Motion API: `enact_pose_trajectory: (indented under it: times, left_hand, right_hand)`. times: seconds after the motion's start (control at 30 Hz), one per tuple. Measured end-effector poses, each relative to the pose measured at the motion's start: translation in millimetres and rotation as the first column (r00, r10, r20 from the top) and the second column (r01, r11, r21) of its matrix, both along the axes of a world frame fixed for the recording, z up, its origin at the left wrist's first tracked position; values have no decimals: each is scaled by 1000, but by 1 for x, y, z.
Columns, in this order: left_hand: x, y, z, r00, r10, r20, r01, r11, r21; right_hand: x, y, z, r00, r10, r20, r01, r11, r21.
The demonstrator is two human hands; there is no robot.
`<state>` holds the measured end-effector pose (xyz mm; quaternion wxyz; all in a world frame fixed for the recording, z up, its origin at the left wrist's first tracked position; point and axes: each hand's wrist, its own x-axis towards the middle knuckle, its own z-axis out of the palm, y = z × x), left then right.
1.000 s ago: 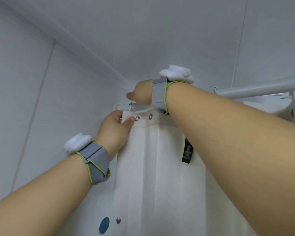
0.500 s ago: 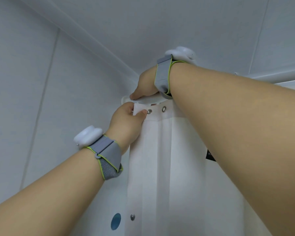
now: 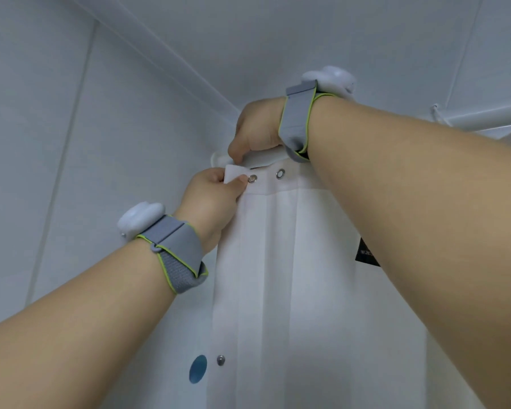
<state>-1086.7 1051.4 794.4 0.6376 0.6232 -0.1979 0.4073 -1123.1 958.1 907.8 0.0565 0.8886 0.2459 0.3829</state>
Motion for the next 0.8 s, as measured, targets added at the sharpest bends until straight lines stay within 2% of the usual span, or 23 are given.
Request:
enact_pose_trajectory:
  times: [0.2, 0.4, 0.5, 0.67, 0.8]
  left_hand:
    - [-3, -1, -1, 989, -145, -25, 142, 986, -86]
    - [2, -2, 0, 1000, -17, 21, 19, 994, -107]
    - [0, -7, 0, 1000, -4, 11, 5, 994, -105]
    - [1, -11, 4, 984, -167, -69, 151, 970, -192]
    - [4, -10, 5, 980, -179, -92, 157, 967, -201]
  right_hand:
    - [0, -2, 3, 1000, -4, -15, 5, 998, 68]
    - [3, -9, 4, 996, 73, -49, -67, 991, 116]
    - [5, -10, 3, 992, 107, -73, -96, 984, 149]
    - [6, -12, 3, 992, 111, -53, -102, 983, 155]
    - [6, -13, 4, 992, 114, -58, -102, 979, 179]
